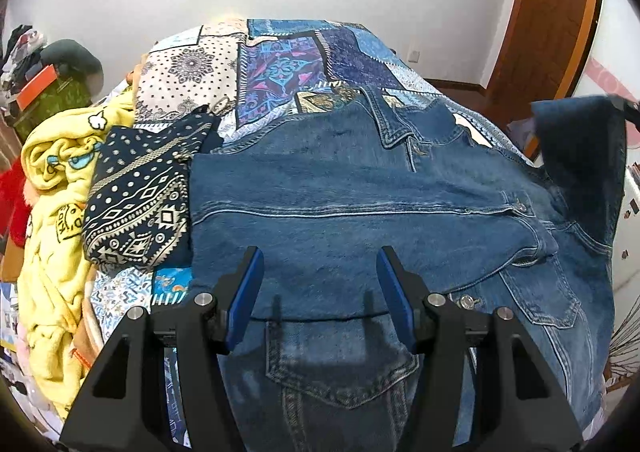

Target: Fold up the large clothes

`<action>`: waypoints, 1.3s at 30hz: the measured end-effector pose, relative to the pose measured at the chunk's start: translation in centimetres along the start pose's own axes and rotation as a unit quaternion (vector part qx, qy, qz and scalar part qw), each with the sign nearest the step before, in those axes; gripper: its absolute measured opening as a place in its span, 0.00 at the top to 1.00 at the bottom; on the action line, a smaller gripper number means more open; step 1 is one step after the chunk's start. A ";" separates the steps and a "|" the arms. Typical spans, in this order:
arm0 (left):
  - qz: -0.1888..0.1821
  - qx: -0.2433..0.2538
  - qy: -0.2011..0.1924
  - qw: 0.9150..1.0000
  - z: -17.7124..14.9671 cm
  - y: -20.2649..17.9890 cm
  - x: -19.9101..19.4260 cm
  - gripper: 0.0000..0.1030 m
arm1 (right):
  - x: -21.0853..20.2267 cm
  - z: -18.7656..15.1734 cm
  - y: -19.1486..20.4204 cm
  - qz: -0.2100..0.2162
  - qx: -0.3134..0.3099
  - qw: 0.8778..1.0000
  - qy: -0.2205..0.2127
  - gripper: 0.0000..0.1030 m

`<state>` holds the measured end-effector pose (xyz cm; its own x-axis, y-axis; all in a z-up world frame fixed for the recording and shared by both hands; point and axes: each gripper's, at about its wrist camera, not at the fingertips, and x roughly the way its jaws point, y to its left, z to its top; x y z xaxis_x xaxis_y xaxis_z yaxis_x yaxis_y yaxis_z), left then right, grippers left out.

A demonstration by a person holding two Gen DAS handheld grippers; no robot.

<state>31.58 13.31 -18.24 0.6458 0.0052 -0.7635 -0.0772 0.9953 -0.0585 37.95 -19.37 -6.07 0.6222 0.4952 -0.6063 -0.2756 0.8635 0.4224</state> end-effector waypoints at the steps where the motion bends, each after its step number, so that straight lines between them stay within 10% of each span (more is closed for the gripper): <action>1: 0.000 -0.003 -0.001 1.000 -0.1 0.2 -0.2 0.44 | 0.9 -0.2 1.2 0.011 -0.006 1.000 0.007 0.94; 9: -0.002 -0.025 -0.009 1.000 -1.5 2.7 -2.0 0.44 | 10.5 -7.1 6.3 0.023 -0.040 0.991 0.122 0.94; 21: 0.001 -0.003 -0.001 1.000 -2.7 1.8 -2.2 0.44 | 10.9 -13.0 6.2 -0.048 -0.075 0.979 0.181 0.92; 27: -0.001 0.024 0.003 1.000 -2.6 0.0 -2.6 0.44 | 10.6 -15.4 6.4 -0.065 -0.110 0.962 0.240 0.66; 29: -0.004 0.031 0.004 0.999 -2.5 -0.6 -2.8 0.44 | 9.7 -15.8 6.5 -0.061 -0.121 0.963 0.235 0.52; 39: -0.040 0.091 -0.010 0.995 1.3 -7.0 -4.0 0.41 | 3.0 -12.4 3.2 -0.099 -0.135 0.978 0.121 0.47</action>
<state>30.56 6.41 -13.93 0.6597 -0.0742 -0.7478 0.1118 0.9937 0.0000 29.87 -13.89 -14.85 0.5001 0.2960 -0.8138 -0.3720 0.9221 0.1068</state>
